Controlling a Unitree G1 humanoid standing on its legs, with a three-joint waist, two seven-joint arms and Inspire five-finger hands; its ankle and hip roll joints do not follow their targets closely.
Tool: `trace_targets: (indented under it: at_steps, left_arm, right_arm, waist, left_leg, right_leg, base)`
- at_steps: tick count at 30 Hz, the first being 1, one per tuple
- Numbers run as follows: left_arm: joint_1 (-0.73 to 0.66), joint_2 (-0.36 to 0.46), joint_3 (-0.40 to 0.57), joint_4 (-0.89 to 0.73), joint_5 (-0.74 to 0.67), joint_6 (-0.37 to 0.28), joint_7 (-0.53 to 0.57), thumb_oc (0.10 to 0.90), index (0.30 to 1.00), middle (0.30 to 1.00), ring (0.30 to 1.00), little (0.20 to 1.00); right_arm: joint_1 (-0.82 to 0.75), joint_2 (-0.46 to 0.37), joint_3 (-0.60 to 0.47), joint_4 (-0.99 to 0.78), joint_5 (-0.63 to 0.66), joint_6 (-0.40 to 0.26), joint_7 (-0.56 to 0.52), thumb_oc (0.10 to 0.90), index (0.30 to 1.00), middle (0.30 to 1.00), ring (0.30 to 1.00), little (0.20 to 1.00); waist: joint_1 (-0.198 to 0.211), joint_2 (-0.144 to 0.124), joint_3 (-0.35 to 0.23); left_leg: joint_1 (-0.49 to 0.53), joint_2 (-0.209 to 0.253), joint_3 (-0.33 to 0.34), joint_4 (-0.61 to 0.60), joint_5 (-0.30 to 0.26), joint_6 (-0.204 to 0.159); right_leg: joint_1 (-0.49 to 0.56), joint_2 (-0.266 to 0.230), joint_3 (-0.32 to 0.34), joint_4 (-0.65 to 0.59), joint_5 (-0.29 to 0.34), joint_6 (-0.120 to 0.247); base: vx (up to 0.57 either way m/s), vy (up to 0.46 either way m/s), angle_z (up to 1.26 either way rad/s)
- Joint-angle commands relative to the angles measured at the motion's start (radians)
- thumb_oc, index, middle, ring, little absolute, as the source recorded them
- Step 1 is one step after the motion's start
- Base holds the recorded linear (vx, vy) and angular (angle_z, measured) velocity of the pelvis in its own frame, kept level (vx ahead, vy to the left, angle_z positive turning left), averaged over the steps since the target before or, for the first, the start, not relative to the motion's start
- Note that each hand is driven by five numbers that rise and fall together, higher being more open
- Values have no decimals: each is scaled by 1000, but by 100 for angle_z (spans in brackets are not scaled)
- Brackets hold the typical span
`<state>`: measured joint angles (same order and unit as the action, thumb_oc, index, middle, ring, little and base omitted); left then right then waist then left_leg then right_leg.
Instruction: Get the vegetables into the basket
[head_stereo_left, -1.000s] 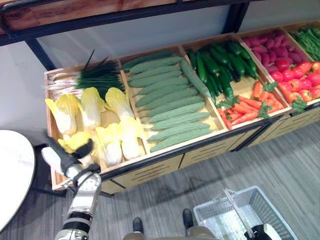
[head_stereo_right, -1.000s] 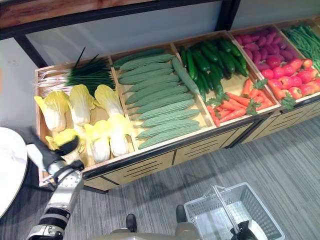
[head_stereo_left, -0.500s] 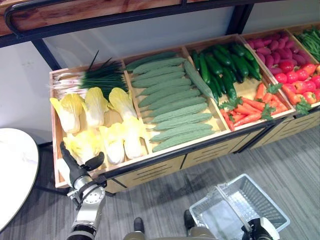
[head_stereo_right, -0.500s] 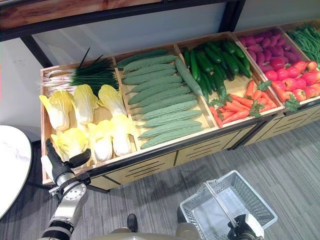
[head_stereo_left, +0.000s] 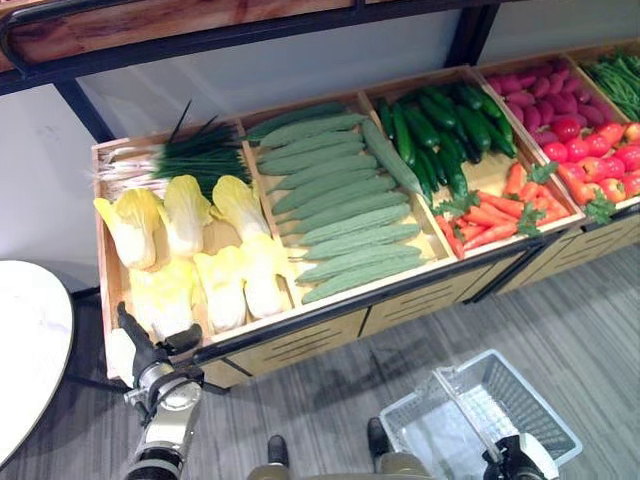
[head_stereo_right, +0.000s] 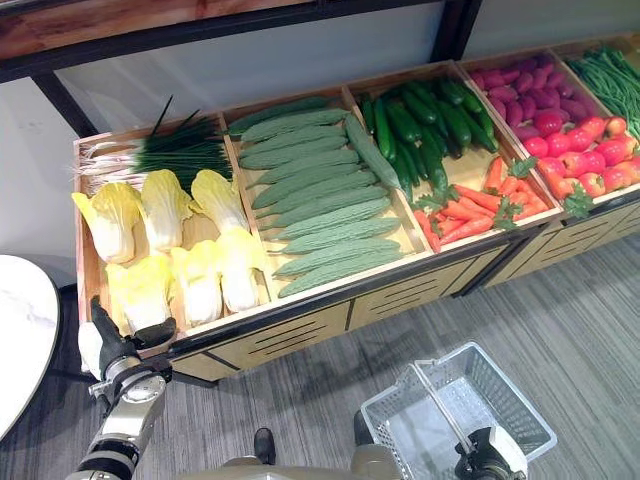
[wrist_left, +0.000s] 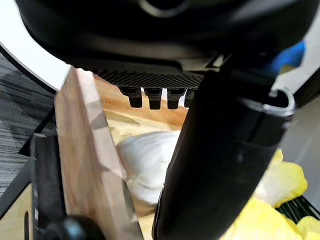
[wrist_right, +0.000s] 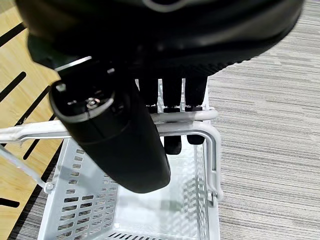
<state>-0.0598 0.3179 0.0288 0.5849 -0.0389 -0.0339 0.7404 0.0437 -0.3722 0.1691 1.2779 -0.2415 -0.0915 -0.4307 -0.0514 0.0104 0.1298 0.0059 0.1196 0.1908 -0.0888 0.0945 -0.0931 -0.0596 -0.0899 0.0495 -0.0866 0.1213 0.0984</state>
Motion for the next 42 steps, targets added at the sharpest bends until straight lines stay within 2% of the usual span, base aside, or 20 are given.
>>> trace_targets:
  at_steps: [1, 2, 4, 12, 13, 14, 15, 16, 18, 19, 23, 26, 28, 29, 30, 32, 33, 36, 40, 42]
  left_arm:
    - [-80, 101, 42, -9, 49, -7, 40, 900, 1000, 1000, 1000, 1000]
    - [-84, 98, 44, -6, 43, -1, 38, 851, 931, 931, 931, 931]
    - [-89, 102, 41, 16, 40, 15, 13, 400, 300, 300, 300, 300]
    - [-98, 93, 49, 15, -10, 6, 11, 400, 300, 300, 300, 300]
    - [-103, 76, 67, -21, -59, -28, 29, 400, 300, 300, 300, 300]
    - [-102, 75, 67, -22, -59, -27, 29, 400, 300, 300, 300, 300]
    - [-103, 64, 89, -79, -97, -66, 48, 400, 300, 300, 300, 300]
    - [-89, 55, 95, -238, -82, -91, 60, 400, 300, 300, 300, 300]
    - [-68, 42, 112, -275, -104, -115, 49, 400, 300, 300, 300, 300]
    - [-53, 44, 110, -384, -90, -137, 55, 400, 300, 300, 300, 300]
    - [-36, 61, 92, -484, -23, -127, 43, 400, 300, 300, 300, 300]
    - [-25, 71, 72, -539, 1, -142, 29, 400, 300, 300, 300, 300]
    - [-9, 84, 13, -589, -35, -197, -56, 400, 300, 300, 300, 300]
    - [-9, 84, 13, -588, -36, -198, -56, 400, 300, 300, 300, 300]
    - [-2, 81, -21, -607, -126, -236, -132, 400, 300, 300, 300, 300]
    - [22, 74, -25, -583, -345, -294, -251, 400, 300, 300, 300, 300]
    - [34, 62, -34, -576, -459, -304, -323, 400, 300, 300, 300, 300]
    - [53, 25, -37, -549, -659, -316, -460, 400, 300, 300, 300, 300]
    - [64, 39, -52, -561, -711, -311, -575, 400, 300, 300, 300, 300]
    - [61, 39, -61, -562, -713, -315, -587, 400, 300, 300, 300, 300]
  right_arm:
    - [-24, -46, 52, 4, -32, 6, -27, 400, 300, 300, 300, 300]
    - [-26, -48, 54, 2, -34, 6, -25, 400, 300, 300, 300, 300]
    - [-32, -50, 62, -12, -36, 7, -12, 400, 300, 300, 300, 300]
    - [-37, -47, 74, -23, -38, 13, -2, 400, 300, 300, 300, 300]
    - [-36, -44, 73, -25, -39, 16, -1, 400, 300, 300, 300, 300]
    - [-36, -44, 73, -25, -39, 16, -1, 400, 300, 300, 300, 300]
    - [-37, -42, 70, -23, -40, 21, 0, 400, 300, 300, 300, 300]
    - [-32, -39, 64, -16, -41, 23, -5, 400, 300, 300, 300, 300]
    - [-27, -33, 54, -10, -33, 21, -2, 400, 300, 300, 300, 300]
    - [-21, -30, 46, 0, -27, 20, -2, 400, 300, 300, 300, 300]
    - [-14, -26, 31, 8, -9, 12, -6, 400, 300, 300, 300, 300]
    - [-11, -19, 30, 17, 3, 6, -5, 400, 300, 300, 300, 300]
    - [-12, -17, 21, 25, 19, 1, 2, 400, 300, 300, 300, 300]
    - [-12, -17, 21, 24, 19, 1, 2, 400, 300, 300, 300, 300]
    - [-13, -19, 19, 19, 24, 0, 6, 400, 300, 300, 300, 300]
    - [-14, -27, 16, 4, 31, 5, 25, 400, 300, 300, 300, 300]
    - [-17, -31, 15, 0, 31, 8, 34, 400, 300, 300, 300, 300]
    - [-19, -31, 19, -15, 17, 8, 74, 400, 300, 300, 300, 300]
    - [-11, -30, 1, -15, 18, -2, 103, 400, 300, 300, 300, 300]
    - [-11, -31, -1, -10, 19, -4, 105, 400, 300, 300, 300, 300]
  waist:
    - [-5, -65, -14]
    - [-6, -64, -14]
    - [-10, -62, -14]
    - [-12, -63, -17]
    - [-11, -63, -19]
    - [-12, -63, -18]
    - [-9, -65, -20]
    - [-5, -66, -22]
    - [0, -69, -20]
    - [6, -70, -19]
    - [13, -70, -19]
    - [19, -70, -18]
    - [20, -68, -16]
    - [21, -68, -16]
    - [18, -66, -15]
    - [15, -62, -15]
    - [13, -60, -16]
    - [5, -56, -23]
    - [0, -56, -24]
    - [0, -56, -24]
  left_leg:
    - [-14, 1, -29, 2, -33, -8]
    - [-14, 1, -28, 2, -33, -8]
    - [-13, 2, -24, 2, -33, -8]
    - [-5, 0, -22, 2, -37, -7]
    - [-3, -1, -22, 2, -38, -7]
    - [-2, -1, -22, 2, -38, -7]
    - [-2, -2, -24, 2, -40, -6]
    - [-1, -3, -28, 2, -42, -5]
    - [-1, -3, -31, 2, -41, -5]
    - [-1, -4, -35, 2, -42, -3]
    - [-2, -6, -43, 2, -42, -1]
    - [-2, -8, -46, 2, -41, 0]
    - [-3, -10, -49, 2, -40, 0]
    - [-3, -10, -49, 2, -40, 0]
    - [-3, -11, -49, 2, -37, 0]
    - [0, -12, -45, 2, -36, 0]
    - [2, -13, -43, 2, -36, 0]
    - [10, -12, -34, 2, -38, -1]
    - [21, -13, -23, 2, -45, 0]
    - [24, -13, -21, 2, -48, 2]
  right_leg:
    - [-21, -71, 12, 7, 3, 74]
    - [-23, -71, 13, 7, 4, 74]
    - [-25, -71, 16, 9, 5, 73]
    - [-21, -71, 17, 10, 4, 73]
    - [-18, -72, 16, 11, 3, 73]
    - [-17, -72, 15, 11, 2, 73]
    - [-16, -72, 14, 10, 2, 73]
    - [-12, -74, 13, 9, 1, 74]
    - [-9, -76, 9, 10, 2, 74]
    - [-5, -78, 5, 10, 1, 74]
    - [0, -80, -4, 10, -1, 74]
    - [2, -82, -10, 10, -1, 74]
    - [5, -85, -16, 12, -1, 74]
    - [5, -85, -16, 11, -1, 74]
    - [6, -86, -16, 12, 0, 75]
    - [7, -88, -14, 11, 1, 76]
    - [7, -88, -14, 11, 2, 76]
    - [8, -88, -6, 10, 4, 77]
    - [8, -87, 5, 8, 6, 79]
    - [8, -86, 8, 8, 5, 79]
  base:
    - [-5, 26, -11]
    - [4, 28, -6]
    - [6, 12, -3]
    - [0, 0, 0]
    - [0, 0, 0]
    - [0, 0, 0]
    - [0, 0, 0]
    - [0, 0, 0]
    - [-15, -10, 2]
    - [-30, -19, 3]
    - [-20, -14, 5]
    - [-29, -13, 6]
    - [-29, -8, 8]
    - [-35, -3, 10]
    - [-22, 6, 10]
    - [-20, 14, 7]
    - [0, 0, 0]
    - [17, 15, -7]
    - [22, 9, -5]
    - [14, 8, -8]
